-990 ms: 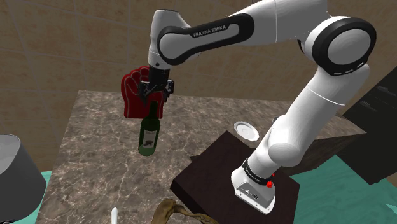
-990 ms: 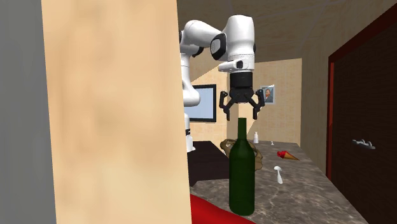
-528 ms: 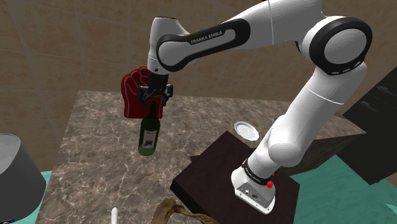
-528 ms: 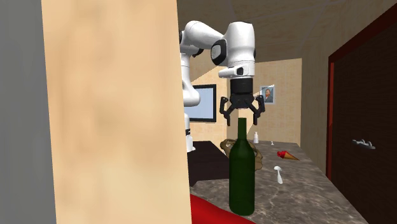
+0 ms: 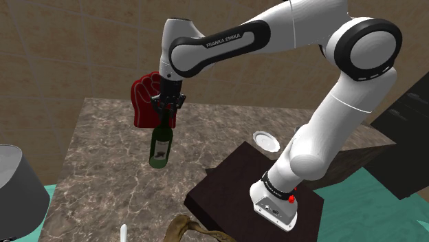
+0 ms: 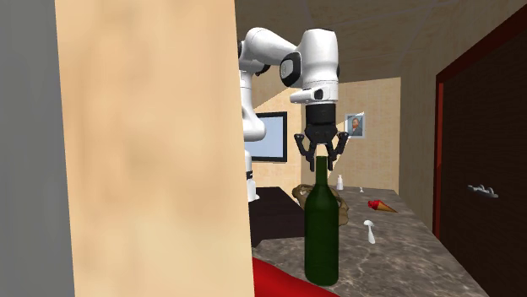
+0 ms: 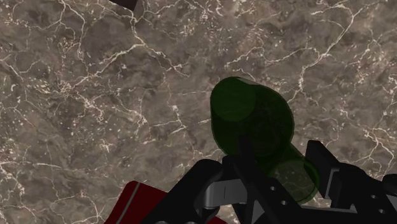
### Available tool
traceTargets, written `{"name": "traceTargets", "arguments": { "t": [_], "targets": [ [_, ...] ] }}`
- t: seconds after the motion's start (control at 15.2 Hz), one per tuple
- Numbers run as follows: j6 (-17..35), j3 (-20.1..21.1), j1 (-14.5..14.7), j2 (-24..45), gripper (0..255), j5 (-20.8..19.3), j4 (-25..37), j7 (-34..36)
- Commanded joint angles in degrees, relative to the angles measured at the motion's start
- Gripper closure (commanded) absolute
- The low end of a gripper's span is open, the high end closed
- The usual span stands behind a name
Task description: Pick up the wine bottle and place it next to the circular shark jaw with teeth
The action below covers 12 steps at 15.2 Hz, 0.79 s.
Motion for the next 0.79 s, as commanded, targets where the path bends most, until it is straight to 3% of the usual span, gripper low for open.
{"name": "traceTargets", "arguments": {
  "t": [0.0, 0.26, 0.73],
  "targets": [
    [0.0, 0.0, 0.0, 0.0, 255, 0.0, 0.0, 0.0],
    [0.0, 0.0, 0.0, 0.0, 255, 0.0, 0.0, 0.0],
    [-5.3, -0.1, -0.1, -2.5, 255, 0.3, 2.8, 0.0]
  ]
}}
